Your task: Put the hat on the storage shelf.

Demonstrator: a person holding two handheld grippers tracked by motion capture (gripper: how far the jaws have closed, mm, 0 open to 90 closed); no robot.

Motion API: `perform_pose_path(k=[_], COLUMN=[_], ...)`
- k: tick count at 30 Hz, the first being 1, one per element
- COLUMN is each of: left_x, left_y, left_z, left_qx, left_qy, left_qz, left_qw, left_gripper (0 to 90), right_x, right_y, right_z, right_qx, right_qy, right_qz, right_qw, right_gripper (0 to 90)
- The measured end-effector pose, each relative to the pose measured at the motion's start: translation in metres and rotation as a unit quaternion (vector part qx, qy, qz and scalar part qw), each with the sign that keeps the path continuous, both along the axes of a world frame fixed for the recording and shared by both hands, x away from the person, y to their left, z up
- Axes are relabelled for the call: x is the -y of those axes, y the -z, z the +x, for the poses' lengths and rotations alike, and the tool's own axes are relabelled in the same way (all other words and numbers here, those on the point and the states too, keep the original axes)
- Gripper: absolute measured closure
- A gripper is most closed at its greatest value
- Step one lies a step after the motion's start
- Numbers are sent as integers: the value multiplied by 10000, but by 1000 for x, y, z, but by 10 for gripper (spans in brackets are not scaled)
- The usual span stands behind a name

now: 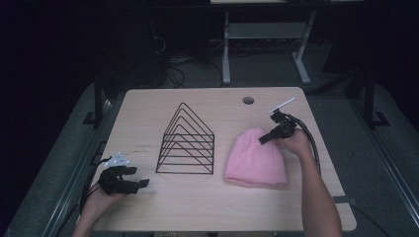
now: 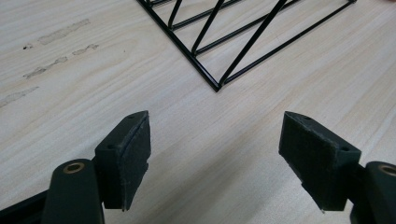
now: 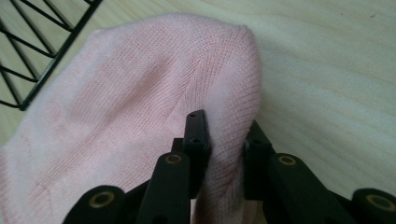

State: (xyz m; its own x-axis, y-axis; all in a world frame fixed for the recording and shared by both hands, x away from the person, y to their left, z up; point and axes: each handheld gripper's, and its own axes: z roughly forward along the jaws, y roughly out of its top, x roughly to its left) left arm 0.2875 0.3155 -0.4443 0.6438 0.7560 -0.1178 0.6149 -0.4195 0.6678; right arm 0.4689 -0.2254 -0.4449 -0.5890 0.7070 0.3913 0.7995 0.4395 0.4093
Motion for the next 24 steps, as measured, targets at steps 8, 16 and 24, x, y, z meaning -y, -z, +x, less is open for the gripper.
perform_pose_path(k=[8, 16, 24], left_x=[-3, -4, -2], left_y=[0, -2, -4], left_z=[0, -2, -3], left_qx=[-13, -34, -45], left_qy=[-7, -10, 36], left_qz=[-5, -69, -106], left_qw=[10000, 10000, 9999], left_gripper=[253, 254, 256], right_x=[5, 8, 15], right_y=[-19, -44, -79], right_z=[-8, -23, -41], right_qx=[183, 423, 777], right_qy=[-39, -110, -182], right_qz=[292, 558, 778], right_qw=[9994, 9975, 9938], right_gripper=[769, 769, 772])
